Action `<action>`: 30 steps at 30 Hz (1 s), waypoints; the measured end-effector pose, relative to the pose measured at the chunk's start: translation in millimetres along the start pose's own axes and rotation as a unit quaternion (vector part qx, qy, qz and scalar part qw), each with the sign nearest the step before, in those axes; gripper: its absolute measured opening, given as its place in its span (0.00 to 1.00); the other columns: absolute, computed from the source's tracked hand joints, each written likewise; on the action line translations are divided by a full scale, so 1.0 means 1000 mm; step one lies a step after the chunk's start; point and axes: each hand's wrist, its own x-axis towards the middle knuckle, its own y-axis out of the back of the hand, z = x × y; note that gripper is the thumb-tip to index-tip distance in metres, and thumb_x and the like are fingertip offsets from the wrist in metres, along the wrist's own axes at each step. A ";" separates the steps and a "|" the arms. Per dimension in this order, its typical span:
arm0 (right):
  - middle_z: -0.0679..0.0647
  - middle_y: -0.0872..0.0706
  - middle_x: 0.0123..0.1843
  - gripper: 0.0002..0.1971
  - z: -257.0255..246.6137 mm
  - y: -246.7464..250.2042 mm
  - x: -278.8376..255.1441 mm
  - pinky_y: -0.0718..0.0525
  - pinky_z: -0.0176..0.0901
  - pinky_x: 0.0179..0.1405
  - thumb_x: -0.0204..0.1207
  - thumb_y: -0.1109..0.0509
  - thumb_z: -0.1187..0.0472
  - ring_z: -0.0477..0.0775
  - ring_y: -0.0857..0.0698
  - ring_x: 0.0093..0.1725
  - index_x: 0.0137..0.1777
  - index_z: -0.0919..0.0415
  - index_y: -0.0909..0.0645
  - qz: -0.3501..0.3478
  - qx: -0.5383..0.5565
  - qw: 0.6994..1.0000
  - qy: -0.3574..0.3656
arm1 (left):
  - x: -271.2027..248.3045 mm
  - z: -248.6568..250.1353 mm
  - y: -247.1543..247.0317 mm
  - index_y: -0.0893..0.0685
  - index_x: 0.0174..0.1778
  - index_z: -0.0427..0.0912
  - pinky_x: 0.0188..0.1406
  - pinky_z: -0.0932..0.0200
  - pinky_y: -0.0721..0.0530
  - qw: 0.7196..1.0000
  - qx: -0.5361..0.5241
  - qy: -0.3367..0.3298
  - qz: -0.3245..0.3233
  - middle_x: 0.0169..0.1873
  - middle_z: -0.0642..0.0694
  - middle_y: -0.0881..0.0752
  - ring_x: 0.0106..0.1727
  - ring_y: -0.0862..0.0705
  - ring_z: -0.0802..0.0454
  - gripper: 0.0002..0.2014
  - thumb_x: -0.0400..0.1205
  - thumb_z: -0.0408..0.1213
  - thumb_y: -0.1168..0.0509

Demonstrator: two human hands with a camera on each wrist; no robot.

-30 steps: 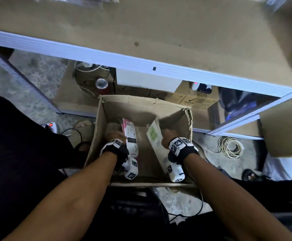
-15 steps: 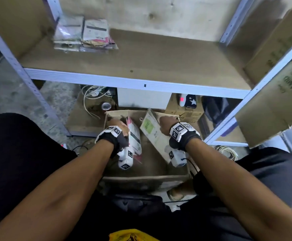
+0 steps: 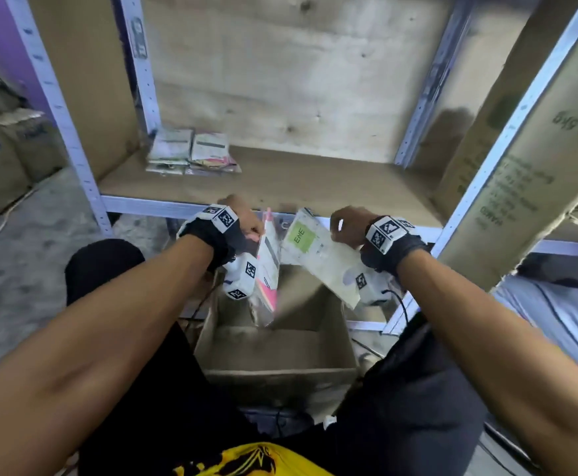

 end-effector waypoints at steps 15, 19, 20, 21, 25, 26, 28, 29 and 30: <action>0.59 0.11 0.43 0.03 0.023 0.108 0.018 0.14 0.50 0.52 0.78 0.31 0.59 0.62 0.14 0.44 0.45 0.56 0.18 0.155 0.170 0.972 -0.041 | 0.006 0.112 0.099 0.18 0.40 0.40 0.26 0.70 0.18 0.985 -0.064 -0.114 0.112 0.36 0.48 0.14 0.32 0.16 0.57 0.04 0.81 0.29 0.32; 0.60 0.09 0.42 0.04 0.026 0.107 0.057 0.11 0.52 0.50 0.79 0.30 0.58 0.61 0.12 0.38 0.42 0.55 0.19 0.178 0.259 0.948 -0.049 | 0.041 0.114 0.113 0.19 0.38 0.40 0.29 0.68 0.16 0.982 -0.096 -0.113 0.115 0.34 0.47 0.16 0.32 0.17 0.56 0.08 0.81 0.25 0.33; 0.59 0.09 0.41 0.06 0.025 0.105 0.069 0.10 0.55 0.50 0.79 0.29 0.59 0.61 0.12 0.37 0.41 0.55 0.20 0.180 0.285 0.940 -0.051 | 0.053 0.111 0.118 0.20 0.37 0.41 0.35 0.64 0.14 0.982 -0.110 -0.108 0.106 0.35 0.47 0.17 0.34 0.17 0.54 0.10 0.81 0.24 0.34; 0.58 0.11 0.38 0.07 0.025 0.103 0.082 0.10 0.57 0.50 0.79 0.28 0.59 0.62 0.12 0.38 0.39 0.54 0.20 0.180 0.308 0.933 -0.053 | 0.065 0.108 0.123 0.20 0.37 0.42 0.43 0.60 0.14 0.982 -0.117 -0.103 0.103 0.36 0.46 0.17 0.37 0.17 0.52 0.10 0.82 0.24 0.34; 0.55 0.14 0.34 0.05 0.016 0.095 0.139 0.09 0.61 0.46 0.80 0.28 0.60 0.62 0.14 0.37 0.44 0.60 0.19 0.168 0.381 0.908 -0.041 | 0.112 0.094 0.147 0.24 0.34 0.39 0.36 0.67 0.19 0.987 -0.141 -0.030 0.069 0.29 0.45 0.18 0.29 0.20 0.53 0.15 0.87 0.25 0.41; 0.55 0.15 0.34 0.06 0.012 0.094 0.153 0.09 0.58 0.43 0.80 0.28 0.60 0.61 0.15 0.36 0.45 0.61 0.19 0.165 0.399 0.901 -0.038 | 0.122 0.091 0.155 0.25 0.33 0.40 0.26 0.71 0.24 0.989 -0.130 -0.014 0.068 0.27 0.46 0.19 0.26 0.22 0.55 0.16 0.88 0.26 0.42; 0.54 0.16 0.34 0.06 0.004 0.092 0.180 0.12 0.49 0.36 0.80 0.27 0.60 0.57 0.17 0.34 0.44 0.62 0.19 0.157 0.443 0.882 -0.036 | 0.145 0.081 0.170 0.26 0.35 0.43 0.21 0.70 0.31 0.994 -0.091 -0.008 0.066 0.29 0.47 0.24 0.26 0.28 0.56 0.16 0.89 0.28 0.44; 0.54 0.17 0.34 0.07 -0.002 0.091 0.194 0.14 0.44 0.33 0.79 0.26 0.61 0.54 0.18 0.33 0.42 0.61 0.19 0.151 0.469 0.869 -0.036 | 0.158 0.076 0.179 0.27 0.36 0.43 0.21 0.69 0.35 0.996 -0.069 -0.014 0.051 0.29 0.47 0.28 0.26 0.31 0.56 0.16 0.90 0.30 0.46; 0.54 0.18 0.33 0.07 -0.008 0.090 0.207 0.16 0.42 0.32 0.79 0.26 0.62 0.52 0.20 0.32 0.40 0.60 0.19 0.143 0.496 0.856 -0.036 | 0.169 0.069 0.187 0.27 0.36 0.44 0.21 0.68 0.38 0.997 -0.060 -0.016 0.035 0.29 0.47 0.31 0.24 0.33 0.57 0.16 0.91 0.31 0.48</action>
